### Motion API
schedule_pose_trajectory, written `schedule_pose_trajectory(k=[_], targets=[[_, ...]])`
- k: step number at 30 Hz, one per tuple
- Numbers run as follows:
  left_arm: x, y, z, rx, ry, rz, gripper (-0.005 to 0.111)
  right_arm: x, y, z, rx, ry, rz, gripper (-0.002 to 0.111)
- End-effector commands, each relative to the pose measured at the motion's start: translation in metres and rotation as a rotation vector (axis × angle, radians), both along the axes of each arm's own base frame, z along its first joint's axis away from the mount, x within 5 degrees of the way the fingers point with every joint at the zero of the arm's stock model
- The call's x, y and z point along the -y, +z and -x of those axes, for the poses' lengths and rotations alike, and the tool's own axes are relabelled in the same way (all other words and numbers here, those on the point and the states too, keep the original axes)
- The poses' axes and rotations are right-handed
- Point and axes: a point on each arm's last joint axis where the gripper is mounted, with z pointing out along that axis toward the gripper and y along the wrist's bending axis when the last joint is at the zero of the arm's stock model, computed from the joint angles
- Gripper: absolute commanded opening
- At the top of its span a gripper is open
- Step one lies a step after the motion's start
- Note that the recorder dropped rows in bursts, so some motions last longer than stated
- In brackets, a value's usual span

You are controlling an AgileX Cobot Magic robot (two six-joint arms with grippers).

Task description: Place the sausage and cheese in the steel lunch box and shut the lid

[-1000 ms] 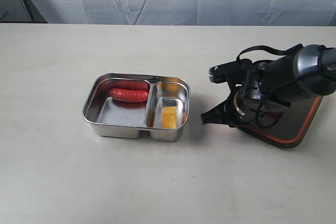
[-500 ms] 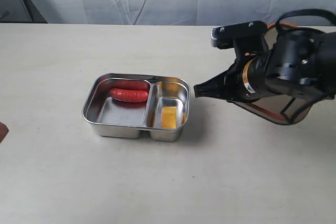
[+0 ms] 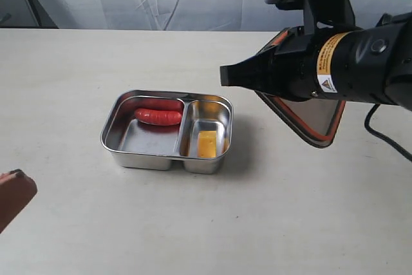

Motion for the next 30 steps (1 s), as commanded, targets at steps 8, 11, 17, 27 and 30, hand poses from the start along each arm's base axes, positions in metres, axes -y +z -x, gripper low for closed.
schedule_pose_trajectory(k=[8,11,17,27,30], targets=[[0.002,-0.002,0.004,0.069,-0.043,-0.091,0.052,-0.002,0.014,0.007,0.016,0.025,-0.11,-0.001],[-0.001,-0.002,0.001,0.07,0.001,-0.095,0.055,-0.004,0.018,0.011,0.014,0.045,-0.16,-0.001],[-0.002,-0.005,0.002,0.084,-0.004,-0.162,0.055,-0.018,0.032,0.026,0.047,0.131,-0.268,-0.001],[-0.01,0.044,0.008,0.271,0.121,-0.152,0.055,-0.028,0.038,0.036,0.057,0.185,-0.345,-0.001],[-0.019,0.072,0.012,0.313,0.24,-0.107,0.054,-0.028,0.038,0.036,0.056,0.184,-0.351,-0.001]])
